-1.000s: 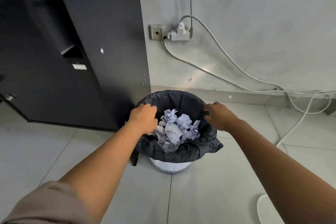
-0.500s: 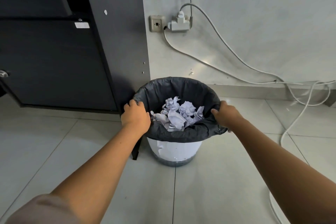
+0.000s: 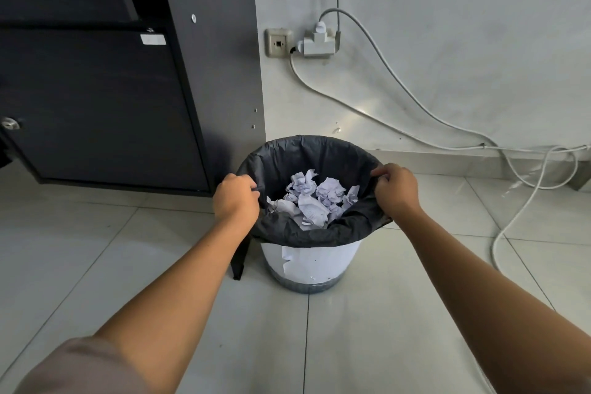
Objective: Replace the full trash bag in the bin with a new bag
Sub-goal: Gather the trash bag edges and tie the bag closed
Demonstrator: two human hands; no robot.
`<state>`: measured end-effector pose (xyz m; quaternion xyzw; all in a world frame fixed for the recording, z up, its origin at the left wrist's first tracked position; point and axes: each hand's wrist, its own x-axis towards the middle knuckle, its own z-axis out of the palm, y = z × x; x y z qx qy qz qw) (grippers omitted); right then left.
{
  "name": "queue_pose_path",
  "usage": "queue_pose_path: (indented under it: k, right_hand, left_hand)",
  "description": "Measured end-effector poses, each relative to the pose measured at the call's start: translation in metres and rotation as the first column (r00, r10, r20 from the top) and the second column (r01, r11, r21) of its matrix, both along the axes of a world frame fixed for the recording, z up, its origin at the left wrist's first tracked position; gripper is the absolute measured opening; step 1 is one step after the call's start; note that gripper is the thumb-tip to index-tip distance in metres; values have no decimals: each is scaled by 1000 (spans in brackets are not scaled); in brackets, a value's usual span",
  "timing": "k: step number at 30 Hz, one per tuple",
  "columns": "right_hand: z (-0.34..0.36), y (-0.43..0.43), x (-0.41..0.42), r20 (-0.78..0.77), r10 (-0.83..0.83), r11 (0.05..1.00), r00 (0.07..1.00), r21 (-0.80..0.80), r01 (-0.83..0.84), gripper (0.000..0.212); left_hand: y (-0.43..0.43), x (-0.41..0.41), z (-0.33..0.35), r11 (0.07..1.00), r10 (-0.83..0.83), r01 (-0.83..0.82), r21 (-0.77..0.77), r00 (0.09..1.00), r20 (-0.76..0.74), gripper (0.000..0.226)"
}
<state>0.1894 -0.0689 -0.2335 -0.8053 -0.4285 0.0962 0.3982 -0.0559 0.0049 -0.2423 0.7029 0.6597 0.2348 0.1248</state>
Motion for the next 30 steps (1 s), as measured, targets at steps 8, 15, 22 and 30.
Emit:
queue_pose_path:
  k: [8, 15, 22, 30]
  right_hand:
    - [11, -14, 3, 37, 461, 817, 887, -407, -408, 73]
    - [2, -16, 9, 290, 312, 949, 905, -139, -283, 11]
    - [-13, -17, 3, 179, 186, 981, 966, 27, -194, 9]
    - [2, -26, 6, -68, 467, 880, 882, -62, -471, 42]
  left_hand:
    - [4, 0, 5, 995, 0, -15, 102, 989, 147, 13]
    - [3, -6, 13, 998, -25, -12, 62, 824, 567, 14]
    - [1, -8, 21, 971, -159, 234, -45, 778, 608, 52]
    - [3, -20, 30, 830, -372, 530, -172, 757, 538, 118]
